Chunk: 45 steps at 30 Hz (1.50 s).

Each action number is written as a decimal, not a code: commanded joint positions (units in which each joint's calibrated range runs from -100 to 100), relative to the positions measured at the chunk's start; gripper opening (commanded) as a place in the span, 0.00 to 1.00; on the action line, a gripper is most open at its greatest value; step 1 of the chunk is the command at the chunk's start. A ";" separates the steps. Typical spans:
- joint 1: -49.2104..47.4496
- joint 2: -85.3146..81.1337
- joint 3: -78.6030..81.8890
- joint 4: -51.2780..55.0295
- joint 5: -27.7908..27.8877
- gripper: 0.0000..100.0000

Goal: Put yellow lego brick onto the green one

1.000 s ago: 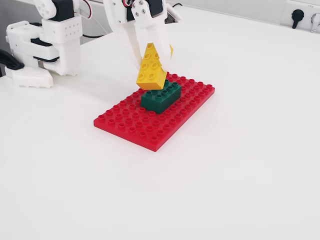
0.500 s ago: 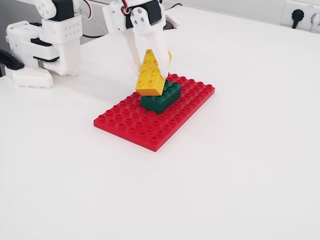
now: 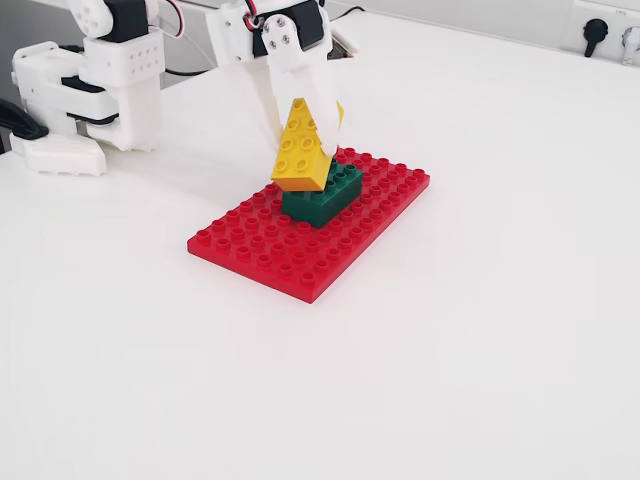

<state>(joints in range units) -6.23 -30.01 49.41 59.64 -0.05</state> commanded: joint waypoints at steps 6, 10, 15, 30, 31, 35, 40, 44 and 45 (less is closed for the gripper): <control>-3.13 -0.61 0.07 -0.38 -1.98 0.08; -2.76 -0.70 0.07 -0.38 -1.98 0.08; -1.43 -0.70 -0.02 -0.64 -2.09 0.08; 2.03 -0.70 -0.93 -2.11 -1.77 0.08; 2.03 -0.61 -0.84 -2.20 -1.88 0.08; 1.51 -0.61 1.42 -4.97 -2.03 0.08; 0.85 -0.61 5.85 -8.43 -2.03 0.08; 0.85 -0.61 6.21 -9.03 -2.03 0.08; 0.85 -0.61 6.03 -9.03 -2.03 0.08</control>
<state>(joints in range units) -4.90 -30.01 55.64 51.25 -1.92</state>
